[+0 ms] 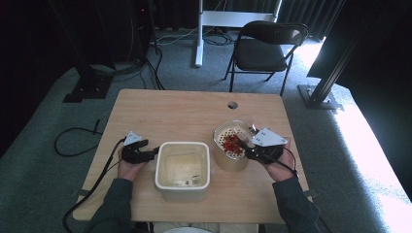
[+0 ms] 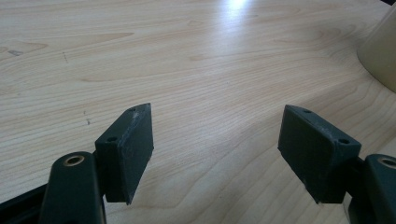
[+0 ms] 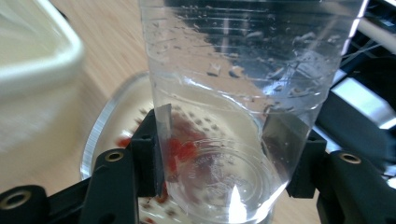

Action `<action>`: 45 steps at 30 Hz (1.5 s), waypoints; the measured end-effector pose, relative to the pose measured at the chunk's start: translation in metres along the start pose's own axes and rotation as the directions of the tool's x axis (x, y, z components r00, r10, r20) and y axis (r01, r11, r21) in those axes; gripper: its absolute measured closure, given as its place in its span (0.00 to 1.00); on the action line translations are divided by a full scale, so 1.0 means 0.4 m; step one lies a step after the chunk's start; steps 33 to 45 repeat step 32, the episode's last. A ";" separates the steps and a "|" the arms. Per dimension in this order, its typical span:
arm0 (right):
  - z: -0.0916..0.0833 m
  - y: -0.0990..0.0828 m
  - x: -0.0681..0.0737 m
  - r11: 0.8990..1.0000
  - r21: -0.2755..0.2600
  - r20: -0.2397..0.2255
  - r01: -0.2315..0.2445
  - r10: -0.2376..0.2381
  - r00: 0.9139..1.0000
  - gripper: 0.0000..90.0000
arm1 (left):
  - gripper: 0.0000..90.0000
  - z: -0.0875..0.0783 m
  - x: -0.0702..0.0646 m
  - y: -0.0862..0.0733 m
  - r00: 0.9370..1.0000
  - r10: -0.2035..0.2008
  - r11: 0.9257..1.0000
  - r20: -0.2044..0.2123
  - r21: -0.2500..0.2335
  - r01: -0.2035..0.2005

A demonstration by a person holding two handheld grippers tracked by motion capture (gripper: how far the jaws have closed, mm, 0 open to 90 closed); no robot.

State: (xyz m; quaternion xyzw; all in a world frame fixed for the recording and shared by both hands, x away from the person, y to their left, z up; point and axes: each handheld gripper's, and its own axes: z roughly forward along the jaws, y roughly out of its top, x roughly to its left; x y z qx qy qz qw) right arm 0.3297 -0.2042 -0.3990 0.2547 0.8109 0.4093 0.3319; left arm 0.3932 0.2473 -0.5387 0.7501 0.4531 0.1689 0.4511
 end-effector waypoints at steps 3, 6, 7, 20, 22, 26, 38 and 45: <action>-0.007 0.014 0.012 0.998 -0.037 -0.068 -0.054 0.051 0.996 0.48 | 0.30 0.000 0.000 0.000 1.000 0.000 1.000 -0.001 0.001 0.000; -0.019 0.045 0.044 0.992 -0.089 -0.164 -0.094 0.078 0.983 0.48 | 0.30 0.001 0.000 0.000 1.000 0.001 1.000 -0.001 0.003 -0.001; -0.021 0.058 0.060 0.989 -0.107 -0.204 -0.099 0.075 0.976 0.47 | 0.30 0.001 -0.001 0.000 1.000 0.003 1.000 -0.002 0.004 -0.003; 0.039 0.161 0.253 0.984 -0.127 -0.492 -0.125 0.047 0.869 0.13 | 0.30 -0.001 0.000 0.000 1.000 0.001 1.000 0.001 -0.002 -0.001; 0.043 0.161 0.262 0.989 -0.109 -0.456 -0.103 0.042 0.889 0.12 | 0.30 -0.001 0.000 0.000 1.000 0.000 1.000 0.001 -0.002 0.000; 0.028 0.155 0.257 0.986 -0.125 -0.450 -0.108 0.040 0.892 0.12 | 0.30 -0.001 -0.001 -0.001 1.000 0.002 1.000 -0.001 -0.002 -0.002; -0.030 0.101 0.206 0.971 -0.179 -0.411 -0.157 0.071 0.909 0.15 | 0.30 -0.001 0.000 -0.001 1.000 -0.001 1.000 -0.001 -0.001 0.001; -0.030 0.101 0.206 0.971 -0.179 -0.411 -0.157 0.071 0.909 0.15 | 0.30 -0.001 0.000 -0.001 1.000 -0.001 1.000 -0.001 -0.001 0.001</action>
